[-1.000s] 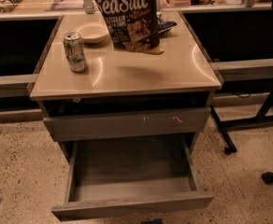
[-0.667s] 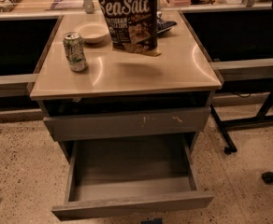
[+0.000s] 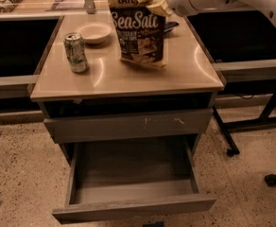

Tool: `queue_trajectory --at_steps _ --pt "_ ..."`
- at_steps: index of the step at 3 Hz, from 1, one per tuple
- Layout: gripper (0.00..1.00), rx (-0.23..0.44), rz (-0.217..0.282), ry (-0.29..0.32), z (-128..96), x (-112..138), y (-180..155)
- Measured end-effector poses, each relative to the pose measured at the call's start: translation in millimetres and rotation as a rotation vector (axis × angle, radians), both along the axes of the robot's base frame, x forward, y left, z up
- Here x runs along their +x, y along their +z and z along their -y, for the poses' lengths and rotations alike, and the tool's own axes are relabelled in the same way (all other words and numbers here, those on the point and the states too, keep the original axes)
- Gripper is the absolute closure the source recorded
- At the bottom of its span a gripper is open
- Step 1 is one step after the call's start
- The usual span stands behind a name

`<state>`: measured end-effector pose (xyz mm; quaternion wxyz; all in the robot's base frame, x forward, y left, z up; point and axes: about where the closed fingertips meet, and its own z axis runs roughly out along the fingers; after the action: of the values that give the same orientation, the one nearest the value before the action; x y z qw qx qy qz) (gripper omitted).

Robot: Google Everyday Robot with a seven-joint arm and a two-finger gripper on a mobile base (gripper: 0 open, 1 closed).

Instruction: Pick brown chip bag from middle drawer and place on counter

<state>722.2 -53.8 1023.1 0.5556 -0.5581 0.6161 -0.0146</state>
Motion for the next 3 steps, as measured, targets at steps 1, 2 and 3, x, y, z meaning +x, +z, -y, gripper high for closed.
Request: queue_trajectory --at_steps 1,2,3 --pt "1.00 0.014 -0.026 -0.011 8.0 7.5 -23.2" --pt "1.00 0.035 -0.092 0.011 5.2 16.4 -53.9" --pt "0.81 0.033 -0.109 0.019 4.0 16.0 -61.1"
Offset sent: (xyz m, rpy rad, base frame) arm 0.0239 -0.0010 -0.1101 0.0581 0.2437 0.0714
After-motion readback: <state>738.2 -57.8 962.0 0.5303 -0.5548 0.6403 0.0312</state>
